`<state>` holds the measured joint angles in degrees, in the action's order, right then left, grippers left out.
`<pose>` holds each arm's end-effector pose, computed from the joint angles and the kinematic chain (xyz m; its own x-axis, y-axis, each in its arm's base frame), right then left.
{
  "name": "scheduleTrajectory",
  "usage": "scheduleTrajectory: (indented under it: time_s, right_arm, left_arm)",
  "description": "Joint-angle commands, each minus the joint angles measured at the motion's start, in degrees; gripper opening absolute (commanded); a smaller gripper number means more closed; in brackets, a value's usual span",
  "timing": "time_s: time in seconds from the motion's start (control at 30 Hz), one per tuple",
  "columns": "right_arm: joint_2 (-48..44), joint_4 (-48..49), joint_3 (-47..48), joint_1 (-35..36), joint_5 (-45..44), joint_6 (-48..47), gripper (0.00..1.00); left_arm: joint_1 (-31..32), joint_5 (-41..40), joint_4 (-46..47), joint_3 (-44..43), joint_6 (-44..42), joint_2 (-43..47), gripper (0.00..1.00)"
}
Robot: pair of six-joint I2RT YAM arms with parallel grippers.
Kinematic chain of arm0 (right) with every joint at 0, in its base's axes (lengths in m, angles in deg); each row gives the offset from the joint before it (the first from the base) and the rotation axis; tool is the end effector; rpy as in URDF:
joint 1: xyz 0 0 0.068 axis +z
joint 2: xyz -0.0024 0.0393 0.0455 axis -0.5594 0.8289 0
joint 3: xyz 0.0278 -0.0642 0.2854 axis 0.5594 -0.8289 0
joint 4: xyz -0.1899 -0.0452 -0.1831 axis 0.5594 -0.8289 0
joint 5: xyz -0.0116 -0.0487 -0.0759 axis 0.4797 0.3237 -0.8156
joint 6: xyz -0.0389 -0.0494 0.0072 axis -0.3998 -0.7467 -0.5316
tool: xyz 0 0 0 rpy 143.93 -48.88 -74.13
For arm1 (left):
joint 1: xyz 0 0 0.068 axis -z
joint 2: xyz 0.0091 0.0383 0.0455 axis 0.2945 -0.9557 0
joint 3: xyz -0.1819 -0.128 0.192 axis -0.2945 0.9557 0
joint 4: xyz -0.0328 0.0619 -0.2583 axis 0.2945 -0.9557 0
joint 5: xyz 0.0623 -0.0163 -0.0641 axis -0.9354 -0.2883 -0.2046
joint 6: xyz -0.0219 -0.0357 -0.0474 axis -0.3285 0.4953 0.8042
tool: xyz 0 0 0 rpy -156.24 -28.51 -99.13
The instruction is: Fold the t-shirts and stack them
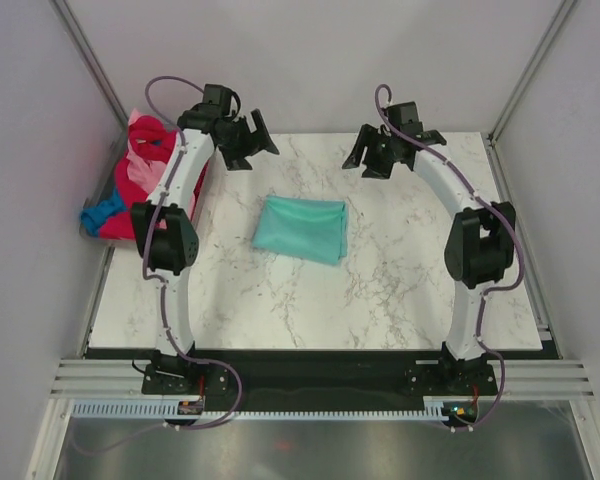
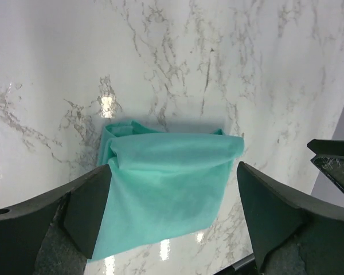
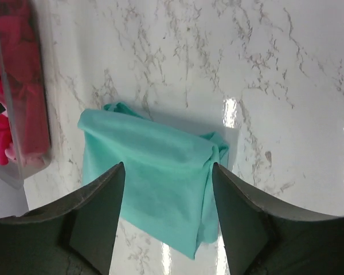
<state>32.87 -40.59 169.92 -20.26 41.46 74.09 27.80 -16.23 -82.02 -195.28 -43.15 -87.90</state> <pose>0.4847 0.1343 0.2802 -0.8408 0.3012 -0.4497 0.0092 0.8387 0.5445 0.5151 -0.1127 0.3009 -0.8597 -0.3265 -0.3928 -0.0824 0.8476 -0.5242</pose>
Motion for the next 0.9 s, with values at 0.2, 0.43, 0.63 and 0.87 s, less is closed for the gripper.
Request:
scheduleTrajectory:
  time_s: [0.2,0.43,0.63,0.87]
  right_arm:
    - [-20.17,17.15,-27.47,13.04,7.04,5.95,0.22]
    - [-16.32,31.61,-36.48,15.95,17.07,10.97,0.01]
    - [-8.24,32.22,-39.2,13.5,15.32,7.72,0.0]
    - [-4.71,38.27,-49.47,9.36,14.35,7.01,0.0]
  left_arm:
    - [3.56,4.23,12.75,39.01,-2.91,29.56,0.44]
    - [4.7,12.41,24.72,53.67,-2.47,32.04,0.03]
    - [4.7,12.25,31.32,59.83,-1.23,25.72,0.02]
    - [4.53,5.49,33.51,62.37,0.35,14.91,0.02]
